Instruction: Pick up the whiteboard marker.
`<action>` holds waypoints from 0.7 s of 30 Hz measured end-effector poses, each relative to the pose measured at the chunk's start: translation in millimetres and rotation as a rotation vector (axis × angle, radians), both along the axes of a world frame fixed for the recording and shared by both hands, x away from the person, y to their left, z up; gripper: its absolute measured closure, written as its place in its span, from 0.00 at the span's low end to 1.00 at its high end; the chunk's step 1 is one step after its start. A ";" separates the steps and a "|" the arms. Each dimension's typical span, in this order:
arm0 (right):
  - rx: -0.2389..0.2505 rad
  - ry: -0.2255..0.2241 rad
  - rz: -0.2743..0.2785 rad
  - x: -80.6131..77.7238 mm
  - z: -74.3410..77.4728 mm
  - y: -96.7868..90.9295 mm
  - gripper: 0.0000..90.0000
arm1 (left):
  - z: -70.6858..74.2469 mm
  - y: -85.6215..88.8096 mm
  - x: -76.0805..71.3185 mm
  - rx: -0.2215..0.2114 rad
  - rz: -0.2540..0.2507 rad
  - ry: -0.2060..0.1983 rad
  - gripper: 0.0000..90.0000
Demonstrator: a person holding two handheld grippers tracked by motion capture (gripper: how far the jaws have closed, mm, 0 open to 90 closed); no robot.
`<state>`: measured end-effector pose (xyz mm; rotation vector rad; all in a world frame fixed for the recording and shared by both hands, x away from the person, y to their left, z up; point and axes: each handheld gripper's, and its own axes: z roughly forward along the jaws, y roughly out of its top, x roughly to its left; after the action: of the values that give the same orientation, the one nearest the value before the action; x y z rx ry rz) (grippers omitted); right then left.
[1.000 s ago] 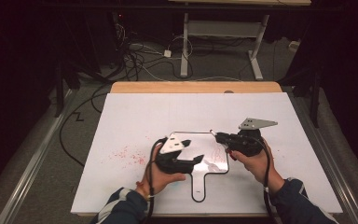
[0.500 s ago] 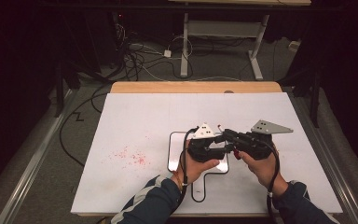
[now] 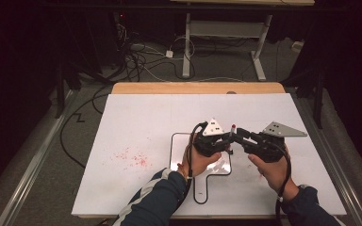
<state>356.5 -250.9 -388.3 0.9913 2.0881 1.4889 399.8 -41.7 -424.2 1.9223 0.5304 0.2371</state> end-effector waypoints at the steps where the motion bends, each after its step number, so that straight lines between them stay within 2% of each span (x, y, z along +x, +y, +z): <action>1: -0.003 -0.002 -0.011 -0.8 0.4 -3.1 0.67 | -2.0 0.4 2.8 0.004 0.007 -0.008 0.87; 2: -0.006 -0.004 -0.024 -1.9 0.7 -7.5 0.63 | -3.8 0.7 6.4 0.006 0.014 -0.010 0.87; 4: -0.008 0.004 -0.019 -3.7 -0.2 -18.2 0.61 | -8.4 1.7 14.8 0.004 0.027 -0.010 0.87; 5: -0.018 -0.001 -0.016 -4.9 -1.5 -24.0 0.59 | -11.4 1.2 19.2 0.022 0.037 -0.016 0.87; 7: -0.049 -0.011 -0.020 -7.5 -5.4 -34.8 0.59 | -15.1 1.0 24.1 0.026 0.038 -0.007 0.87; 9: -0.073 -0.002 -0.022 -9.2 -9.5 -43.2 0.58 | -22.5 -1.1 35.0 0.075 0.065 -0.010 0.87; 12: -0.083 0.005 -0.013 -10.5 -14.4 -52.4 0.57 | -24.1 -1.0 41.2 0.081 0.091 -0.001 0.87; 14: -0.099 0.000 -0.008 -11.2 -16.2 -53.3 0.57 | -24.6 -2.8 47.5 0.115 0.119 -0.017 0.87; 17: -0.116 -0.021 0.020 -13.0 -17.3 -48.9 0.56 | -28.1 -6.3 51.3 0.133 0.117 -0.018 0.87; 21: -0.161 -0.055 0.078 -17.4 -18.1 -41.6 0.56 | -30.8 -8.4 52.3 0.103 0.115 -0.009 0.87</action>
<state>339.2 -292.5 -406.4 0.8086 2.1900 1.3440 452.1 -50.1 -455.0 1.9914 0.6348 0.3528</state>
